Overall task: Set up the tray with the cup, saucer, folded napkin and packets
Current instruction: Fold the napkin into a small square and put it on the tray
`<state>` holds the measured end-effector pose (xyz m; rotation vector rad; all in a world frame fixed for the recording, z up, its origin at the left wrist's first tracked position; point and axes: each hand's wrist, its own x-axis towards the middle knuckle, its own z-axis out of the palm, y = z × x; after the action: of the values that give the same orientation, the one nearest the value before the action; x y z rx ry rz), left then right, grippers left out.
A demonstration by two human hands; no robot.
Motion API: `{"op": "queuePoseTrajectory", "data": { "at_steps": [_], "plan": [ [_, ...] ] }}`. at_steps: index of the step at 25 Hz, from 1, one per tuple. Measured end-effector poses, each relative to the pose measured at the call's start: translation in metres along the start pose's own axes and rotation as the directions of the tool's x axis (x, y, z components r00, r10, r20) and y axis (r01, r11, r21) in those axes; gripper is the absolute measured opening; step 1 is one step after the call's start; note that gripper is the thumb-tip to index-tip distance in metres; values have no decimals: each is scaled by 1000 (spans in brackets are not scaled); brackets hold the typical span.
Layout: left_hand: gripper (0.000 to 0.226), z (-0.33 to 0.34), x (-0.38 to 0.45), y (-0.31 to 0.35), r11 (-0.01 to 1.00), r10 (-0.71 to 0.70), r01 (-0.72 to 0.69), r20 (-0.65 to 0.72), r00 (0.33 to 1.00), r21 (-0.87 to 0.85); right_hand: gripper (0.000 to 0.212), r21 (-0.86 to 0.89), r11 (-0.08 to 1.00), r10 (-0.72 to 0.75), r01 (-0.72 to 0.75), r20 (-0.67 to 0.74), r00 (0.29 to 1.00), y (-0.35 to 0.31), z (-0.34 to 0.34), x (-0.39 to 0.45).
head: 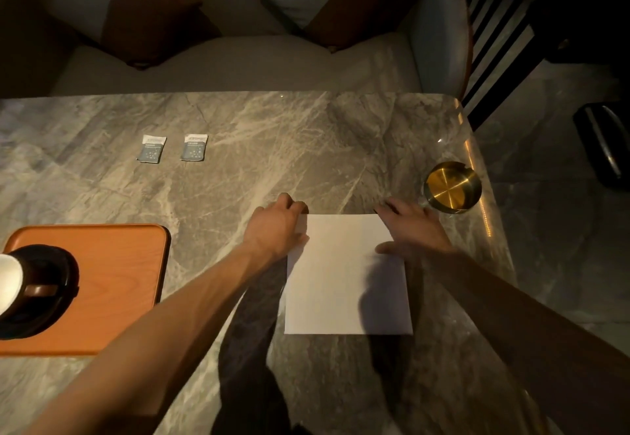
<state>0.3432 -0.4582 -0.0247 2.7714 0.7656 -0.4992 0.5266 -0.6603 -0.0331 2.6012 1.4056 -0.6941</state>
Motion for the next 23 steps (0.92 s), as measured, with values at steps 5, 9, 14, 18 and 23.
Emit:
{"op": "queuePoseTrajectory", "data": {
  "at_steps": [5, 9, 14, 18, 23],
  "plan": [
    [60, -18, 23, 4, 998, -29, 23, 106, 994, 55, 77, 54, 999, -7, 8, -12, 1000, 4, -10, 11],
    [48, -23, 33, 6, 999, -15, 3, 221, 975, 54, 78, 32, 999, 21, -22, 56, 998, 1, -12, 16],
    [40, -22, 23, 2, 997, 70, -62, 202, 977, -46, 76, -78, 997, 27, -19, 111, 993, -2, -20, 15],
    [31, -24, 6, -5, 989, 106, -92, 121, 987, -117, 48, 119, 992, 36, -38, 14, 999, -2, -17, 4],
    [26, -26, -22, -12, 960, 112, -108, 1, 994, -258, 15, 325, 945, 40, -13, -76, 996, 0, -28, -19]
  ]
}}
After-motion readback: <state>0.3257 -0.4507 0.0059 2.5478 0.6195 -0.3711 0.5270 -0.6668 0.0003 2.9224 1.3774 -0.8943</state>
